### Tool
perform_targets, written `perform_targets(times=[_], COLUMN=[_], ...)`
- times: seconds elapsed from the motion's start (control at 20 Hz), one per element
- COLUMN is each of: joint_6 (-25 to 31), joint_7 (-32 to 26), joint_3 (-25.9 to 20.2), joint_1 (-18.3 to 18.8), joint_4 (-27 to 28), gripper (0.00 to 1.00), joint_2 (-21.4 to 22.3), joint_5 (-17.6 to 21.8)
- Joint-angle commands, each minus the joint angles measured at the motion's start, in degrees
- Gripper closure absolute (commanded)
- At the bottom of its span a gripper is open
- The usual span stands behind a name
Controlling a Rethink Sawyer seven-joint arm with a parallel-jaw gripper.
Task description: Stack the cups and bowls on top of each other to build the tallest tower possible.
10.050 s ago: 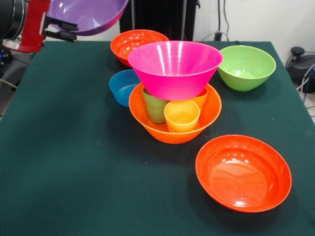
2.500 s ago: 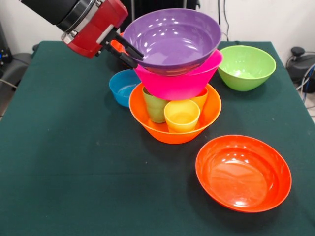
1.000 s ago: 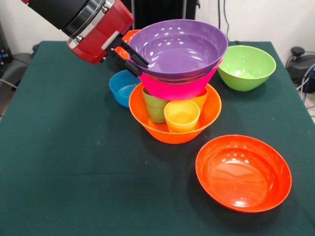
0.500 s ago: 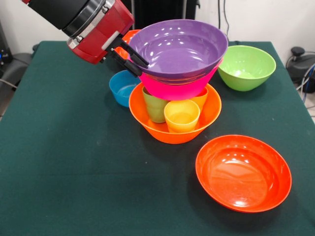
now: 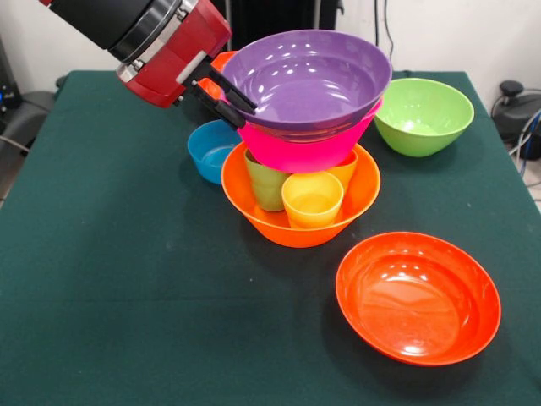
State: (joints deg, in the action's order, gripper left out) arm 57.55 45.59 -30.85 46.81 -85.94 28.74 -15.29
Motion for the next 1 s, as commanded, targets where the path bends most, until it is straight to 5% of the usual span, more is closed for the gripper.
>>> perform_targets(times=[0.05,1.0], joint_6=[6.0,7.2], joint_7=[6.7,2.9], joint_3=[0.5,0.2], joint_1=[-1.0,1.7], joint_4=[-2.0,-3.0], gripper=[1.00,1.00], joint_2=[1.1,1.3], joint_5=[2.5,5.1])
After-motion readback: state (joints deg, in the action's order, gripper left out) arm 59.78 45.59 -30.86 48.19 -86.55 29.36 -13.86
